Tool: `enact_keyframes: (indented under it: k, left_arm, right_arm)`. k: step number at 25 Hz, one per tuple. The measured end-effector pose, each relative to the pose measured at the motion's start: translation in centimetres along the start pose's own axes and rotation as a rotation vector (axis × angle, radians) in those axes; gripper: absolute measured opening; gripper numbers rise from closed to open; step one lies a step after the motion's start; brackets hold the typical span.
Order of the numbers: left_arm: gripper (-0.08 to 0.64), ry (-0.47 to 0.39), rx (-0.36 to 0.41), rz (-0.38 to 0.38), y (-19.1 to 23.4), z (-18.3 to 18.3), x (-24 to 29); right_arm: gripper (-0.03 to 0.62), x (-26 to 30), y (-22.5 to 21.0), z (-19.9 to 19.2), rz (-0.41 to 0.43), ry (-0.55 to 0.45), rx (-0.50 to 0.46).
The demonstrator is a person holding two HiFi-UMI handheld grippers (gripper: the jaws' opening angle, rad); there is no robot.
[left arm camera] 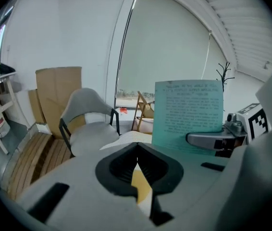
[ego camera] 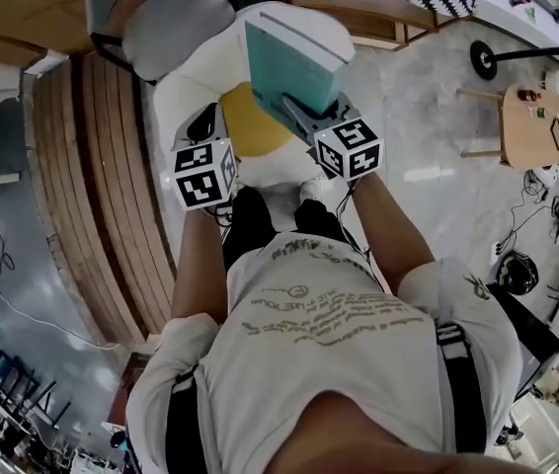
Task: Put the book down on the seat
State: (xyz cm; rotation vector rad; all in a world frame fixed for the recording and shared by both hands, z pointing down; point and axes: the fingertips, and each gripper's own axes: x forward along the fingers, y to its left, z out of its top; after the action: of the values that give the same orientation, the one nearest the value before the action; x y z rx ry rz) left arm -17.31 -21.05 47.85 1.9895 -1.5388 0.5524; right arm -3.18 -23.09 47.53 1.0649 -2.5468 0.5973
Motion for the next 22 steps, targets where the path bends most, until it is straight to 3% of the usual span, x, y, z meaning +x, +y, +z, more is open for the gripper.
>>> enact_keyframes:
  k: [3,9,15,22]
  left_arm:
    - [0.021,0.058,-0.007,-0.046,0.2,-3.4,2.5]
    - [0.021,0.182,0.091,-0.151,0.3,-11.7,7.9]
    - [0.021,0.275,0.087,-0.213,0.8,-20.0,13.7]
    - [0.021,0.339,0.062,-0.242,1.5,-27.5,18.6]
  right_arm:
    - [0.173,1.5,-0.6,-4.7,-0.004,0.071,0.046]
    - [0.173,5.0,-2.7,-15.2,-0.047,0.171,0.159]
    - [0.173,8.3,-5.0,-24.4,-0.066,0.254,0.240]
    - [0.173,11.9,-5.9,-33.5,-0.010,0.335,0.252]
